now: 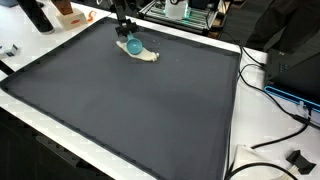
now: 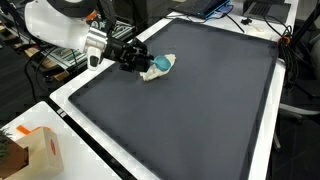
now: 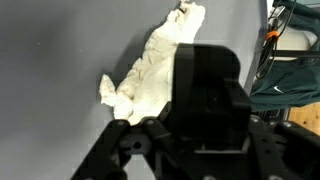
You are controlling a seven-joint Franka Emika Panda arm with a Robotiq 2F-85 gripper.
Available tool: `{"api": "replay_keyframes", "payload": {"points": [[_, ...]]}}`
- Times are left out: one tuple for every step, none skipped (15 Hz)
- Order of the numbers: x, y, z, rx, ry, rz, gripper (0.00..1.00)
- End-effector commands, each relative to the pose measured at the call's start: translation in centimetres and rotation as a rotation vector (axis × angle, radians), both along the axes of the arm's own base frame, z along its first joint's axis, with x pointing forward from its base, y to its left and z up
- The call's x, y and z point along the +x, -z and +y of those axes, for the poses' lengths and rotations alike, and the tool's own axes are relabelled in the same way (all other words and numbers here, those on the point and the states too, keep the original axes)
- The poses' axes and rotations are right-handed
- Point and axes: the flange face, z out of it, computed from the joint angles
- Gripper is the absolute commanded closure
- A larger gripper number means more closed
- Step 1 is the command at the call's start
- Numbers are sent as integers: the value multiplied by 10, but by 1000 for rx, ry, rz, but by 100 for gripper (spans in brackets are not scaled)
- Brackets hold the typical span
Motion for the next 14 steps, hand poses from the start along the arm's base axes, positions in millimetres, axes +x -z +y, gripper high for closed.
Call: {"api": "replay_keyframes", "payload": {"points": [[-9,23,-11,-153,-52,37,75],[-8,23,-11,-170,-58,28,75],[-8,23,-11,-189,-72,16,75],[-9,27,-13,-240,-78,25,75],[-10,31,-14,-284,-100,29,75],[-10,32,-13,-303,-114,24,75],[-8,31,-12,-300,-126,10,75],[-7,30,-11,-293,-133,-3,75],[-7,29,-10,-285,-138,-13,75],[-7,27,-9,-270,-141,-29,75],[-7,25,-7,-249,-146,-41,75],[-7,23,-5,-223,-152,-56,75],[-8,22,-3,-194,-155,-65,75],[-8,21,-2,-172,-157,-71,75]]}}
